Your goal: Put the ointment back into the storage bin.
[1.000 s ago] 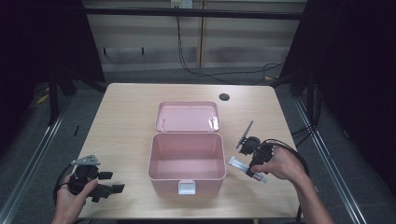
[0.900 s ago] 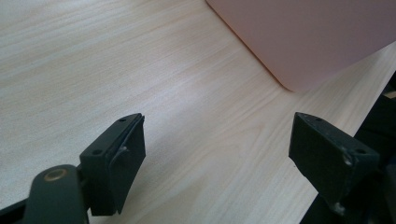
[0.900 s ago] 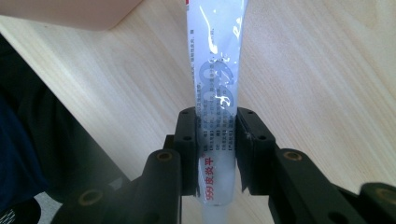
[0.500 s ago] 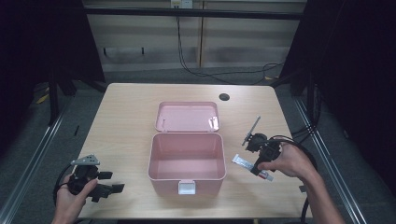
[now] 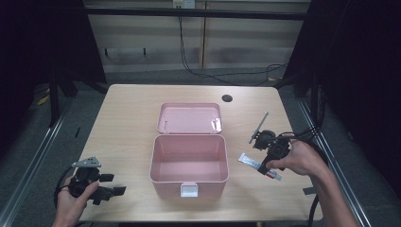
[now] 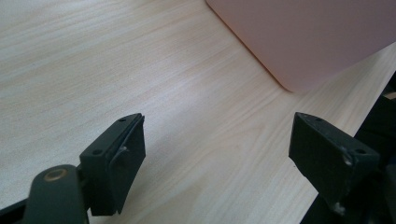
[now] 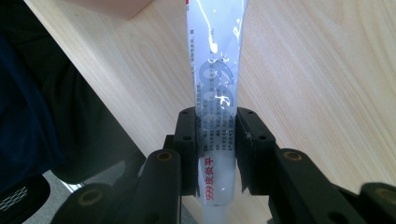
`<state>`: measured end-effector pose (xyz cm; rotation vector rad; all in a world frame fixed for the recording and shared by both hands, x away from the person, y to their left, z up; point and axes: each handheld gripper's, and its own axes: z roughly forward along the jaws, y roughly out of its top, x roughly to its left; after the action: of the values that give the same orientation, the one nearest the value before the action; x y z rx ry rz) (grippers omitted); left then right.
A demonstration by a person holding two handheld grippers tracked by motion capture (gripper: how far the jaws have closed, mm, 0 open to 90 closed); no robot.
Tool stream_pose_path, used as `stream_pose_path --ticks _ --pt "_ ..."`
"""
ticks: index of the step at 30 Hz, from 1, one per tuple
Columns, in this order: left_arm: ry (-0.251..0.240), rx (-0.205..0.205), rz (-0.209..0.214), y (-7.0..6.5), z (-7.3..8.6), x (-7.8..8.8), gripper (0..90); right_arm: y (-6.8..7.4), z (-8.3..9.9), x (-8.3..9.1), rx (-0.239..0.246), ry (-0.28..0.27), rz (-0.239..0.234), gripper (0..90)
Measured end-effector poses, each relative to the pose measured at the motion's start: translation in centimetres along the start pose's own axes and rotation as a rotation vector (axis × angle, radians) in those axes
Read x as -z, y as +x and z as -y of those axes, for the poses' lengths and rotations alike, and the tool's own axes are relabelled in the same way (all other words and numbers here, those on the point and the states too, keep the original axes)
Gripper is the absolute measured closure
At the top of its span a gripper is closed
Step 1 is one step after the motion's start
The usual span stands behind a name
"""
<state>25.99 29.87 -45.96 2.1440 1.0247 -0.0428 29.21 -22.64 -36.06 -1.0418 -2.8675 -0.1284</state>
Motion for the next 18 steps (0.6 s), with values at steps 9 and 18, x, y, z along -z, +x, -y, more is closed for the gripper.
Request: stream_pose_path --ticks 9,18 --pt "0.003 -0.001 0.002 0.0 0.0 0.0 18.6 0.2 0.3 1.7 0.026 -0.02 0.002 71.7" --pt "0.004 -0.001 0.004 0.0 0.0 0.0 18.5 0.5 0.0 2.9 0.066 -0.041 0.011 71.7"
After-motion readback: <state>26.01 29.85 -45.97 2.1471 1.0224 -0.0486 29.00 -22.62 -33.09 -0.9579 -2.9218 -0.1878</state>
